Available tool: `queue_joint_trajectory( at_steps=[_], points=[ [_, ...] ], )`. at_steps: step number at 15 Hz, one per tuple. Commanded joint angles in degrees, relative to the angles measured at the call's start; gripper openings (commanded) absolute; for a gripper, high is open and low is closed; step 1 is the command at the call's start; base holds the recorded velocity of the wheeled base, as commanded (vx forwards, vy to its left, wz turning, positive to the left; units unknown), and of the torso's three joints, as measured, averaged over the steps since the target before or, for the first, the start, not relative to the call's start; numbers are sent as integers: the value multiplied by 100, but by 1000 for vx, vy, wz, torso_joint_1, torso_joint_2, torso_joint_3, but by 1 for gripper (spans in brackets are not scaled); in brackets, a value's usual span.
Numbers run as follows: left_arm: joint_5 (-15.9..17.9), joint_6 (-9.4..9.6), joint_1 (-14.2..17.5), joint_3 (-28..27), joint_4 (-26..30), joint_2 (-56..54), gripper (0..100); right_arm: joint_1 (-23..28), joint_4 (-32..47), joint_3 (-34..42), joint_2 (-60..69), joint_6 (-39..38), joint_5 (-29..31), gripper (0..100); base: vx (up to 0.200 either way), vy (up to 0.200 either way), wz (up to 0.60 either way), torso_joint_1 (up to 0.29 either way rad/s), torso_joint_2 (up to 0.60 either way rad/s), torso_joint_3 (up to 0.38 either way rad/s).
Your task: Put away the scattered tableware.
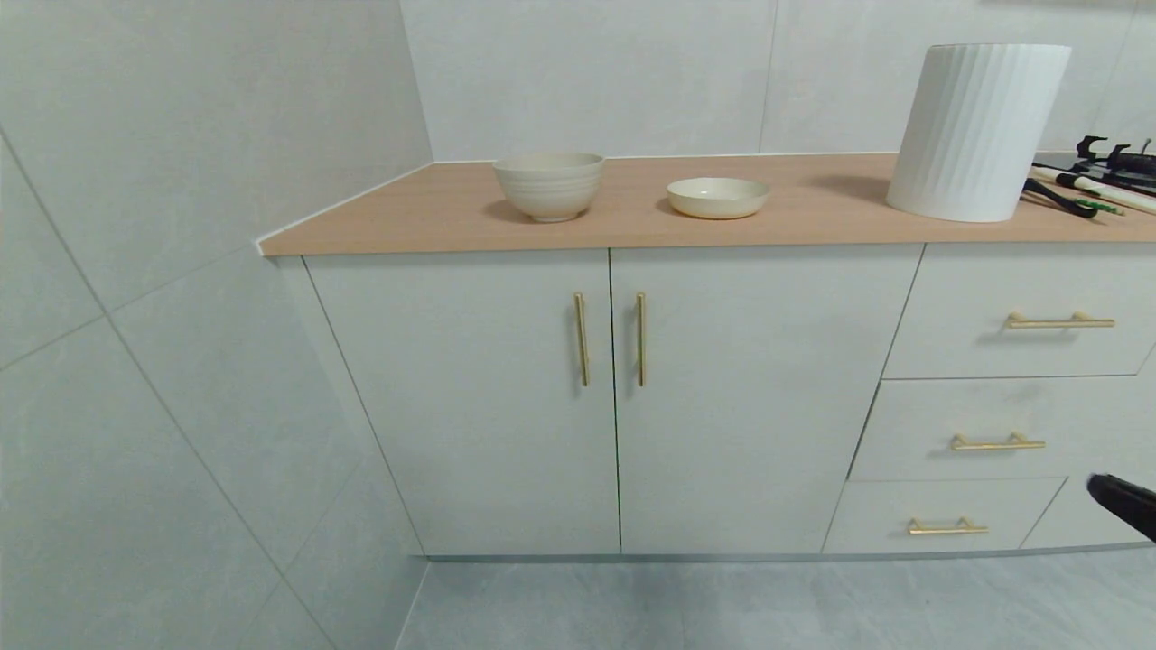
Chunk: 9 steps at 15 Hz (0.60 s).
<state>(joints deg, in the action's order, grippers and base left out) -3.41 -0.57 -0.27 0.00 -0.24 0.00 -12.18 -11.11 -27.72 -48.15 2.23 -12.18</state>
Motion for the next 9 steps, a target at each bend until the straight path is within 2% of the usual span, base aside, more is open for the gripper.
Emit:
queue_joint_trajectory(
  at_steps=[1, 6, 9],
  points=[
    [-1, -4, 0, 0, -2, 0, 100, -892, -392, -963, -1987, -276, -21, 100, 0, 0, 0, 0, 0, 0],
    [-1, -4, 0, 0, -2, 0, 100, -1428, -410, -2238, -3666, -522, -57, 100, 0, 0, 0, 0, 0, 0],
    [-1, -4, 0, 0, -2, 0, 100, -1560, -612, -2914, -4747, -566, -391, 100, 0, 0, 0, 0, 0, 0]
  ],
)
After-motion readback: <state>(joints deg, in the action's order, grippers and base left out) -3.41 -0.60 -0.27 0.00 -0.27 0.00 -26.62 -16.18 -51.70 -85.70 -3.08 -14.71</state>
